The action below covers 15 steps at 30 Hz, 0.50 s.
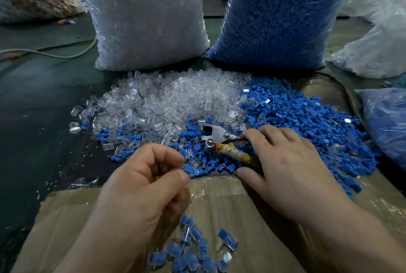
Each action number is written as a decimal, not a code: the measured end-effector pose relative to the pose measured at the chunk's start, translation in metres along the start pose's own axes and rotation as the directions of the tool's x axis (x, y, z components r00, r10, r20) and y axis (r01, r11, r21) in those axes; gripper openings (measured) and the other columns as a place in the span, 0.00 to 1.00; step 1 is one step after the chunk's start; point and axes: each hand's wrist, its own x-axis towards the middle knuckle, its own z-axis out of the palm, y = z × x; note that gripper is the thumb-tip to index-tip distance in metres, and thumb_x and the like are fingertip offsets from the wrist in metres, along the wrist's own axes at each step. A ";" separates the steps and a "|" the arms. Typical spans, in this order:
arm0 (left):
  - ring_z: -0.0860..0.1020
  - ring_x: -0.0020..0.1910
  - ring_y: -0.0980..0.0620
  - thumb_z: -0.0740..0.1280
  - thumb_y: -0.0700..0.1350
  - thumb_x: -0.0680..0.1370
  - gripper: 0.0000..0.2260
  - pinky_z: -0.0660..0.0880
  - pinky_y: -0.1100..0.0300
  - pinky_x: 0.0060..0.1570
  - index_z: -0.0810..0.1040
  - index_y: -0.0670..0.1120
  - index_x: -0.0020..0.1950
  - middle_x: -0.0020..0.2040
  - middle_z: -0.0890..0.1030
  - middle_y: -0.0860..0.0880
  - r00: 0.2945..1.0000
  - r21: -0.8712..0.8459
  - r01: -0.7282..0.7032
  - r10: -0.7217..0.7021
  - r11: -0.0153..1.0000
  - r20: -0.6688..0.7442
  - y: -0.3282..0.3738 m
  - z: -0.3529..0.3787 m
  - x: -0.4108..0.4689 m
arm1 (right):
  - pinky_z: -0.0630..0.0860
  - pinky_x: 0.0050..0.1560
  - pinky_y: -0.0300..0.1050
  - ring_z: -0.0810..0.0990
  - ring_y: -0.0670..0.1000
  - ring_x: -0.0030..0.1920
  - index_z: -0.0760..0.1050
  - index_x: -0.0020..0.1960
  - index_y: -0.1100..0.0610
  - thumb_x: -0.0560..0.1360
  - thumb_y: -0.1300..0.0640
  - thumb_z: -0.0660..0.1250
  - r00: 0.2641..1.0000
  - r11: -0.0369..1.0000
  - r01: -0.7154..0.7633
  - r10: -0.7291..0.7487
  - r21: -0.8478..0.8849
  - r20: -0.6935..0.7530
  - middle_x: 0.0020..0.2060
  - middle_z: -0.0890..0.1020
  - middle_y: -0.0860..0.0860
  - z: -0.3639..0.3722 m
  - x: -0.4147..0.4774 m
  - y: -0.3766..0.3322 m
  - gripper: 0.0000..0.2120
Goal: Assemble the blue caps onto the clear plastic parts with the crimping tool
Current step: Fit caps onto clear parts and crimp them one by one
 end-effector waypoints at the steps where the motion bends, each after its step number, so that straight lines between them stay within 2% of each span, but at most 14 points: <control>1: 0.79 0.27 0.50 0.74 0.53 0.58 0.13 0.76 0.63 0.27 0.83 0.54 0.41 0.30 0.80 0.45 1.000 0.005 0.005 -0.005 1.000 -0.001 0.000 0.000 0.000 | 0.62 0.68 0.53 0.61 0.52 0.69 0.49 0.75 0.44 0.73 0.30 0.52 1.000 1.000 0.006 -0.006 -0.011 0.000 0.70 0.65 0.46 0.000 0.002 0.001 0.35; 5: 0.78 0.26 0.50 0.74 0.44 0.64 0.08 0.75 0.63 0.26 0.83 0.53 0.41 0.30 0.80 0.45 1.000 -0.018 0.017 -0.017 1.000 -0.006 0.000 0.002 0.001 | 0.65 0.63 0.52 0.65 0.52 0.63 0.56 0.73 0.44 0.73 0.31 0.55 0.999 0.999 0.028 -0.029 -0.021 -0.020 0.63 0.72 0.44 0.001 0.009 0.001 0.33; 8: 0.79 0.27 0.50 0.73 0.48 0.60 0.11 0.76 0.63 0.26 0.84 0.53 0.42 0.31 0.81 0.46 1.000 -0.024 0.006 -0.006 1.000 -0.010 0.001 0.002 0.001 | 0.65 0.58 0.51 0.66 0.51 0.56 0.63 0.69 0.44 0.73 0.36 0.58 0.997 1.000 0.017 -0.016 0.010 -0.070 0.55 0.75 0.44 -0.002 0.010 0.002 0.27; 10: 0.79 0.28 0.51 0.73 0.48 0.60 0.11 0.76 0.63 0.26 0.84 0.53 0.41 0.31 0.81 0.47 0.999 -0.031 -0.018 0.017 0.999 -0.035 0.000 0.001 0.002 | 0.65 0.55 0.50 0.66 0.49 0.53 0.63 0.67 0.43 0.72 0.36 0.57 0.993 0.997 0.003 0.006 0.079 -0.116 0.51 0.73 0.43 -0.007 0.007 0.003 0.26; 13: 0.79 0.28 0.51 0.73 0.46 0.64 0.08 0.76 0.63 0.26 0.84 0.53 0.42 0.31 0.81 0.46 0.995 -0.003 -0.059 0.058 0.998 -0.077 -0.003 -0.001 0.005 | 0.65 0.48 0.39 0.66 0.41 0.49 0.59 0.63 0.39 0.69 0.35 0.53 0.986 0.964 0.073 -0.032 0.255 -0.164 0.47 0.69 0.36 -0.016 -0.002 -0.001 0.23; 15: 0.78 0.27 0.51 0.73 0.42 0.68 0.07 0.75 0.63 0.26 0.83 0.53 0.42 0.31 0.81 0.45 0.992 -0.014 -0.072 0.070 0.997 -0.103 -0.004 -0.002 0.006 | 0.62 0.43 0.31 0.69 0.37 0.49 0.62 0.58 0.37 0.69 0.36 0.54 0.981 0.937 0.158 -0.113 0.310 -0.158 0.44 0.69 0.33 -0.019 -0.012 -0.010 0.19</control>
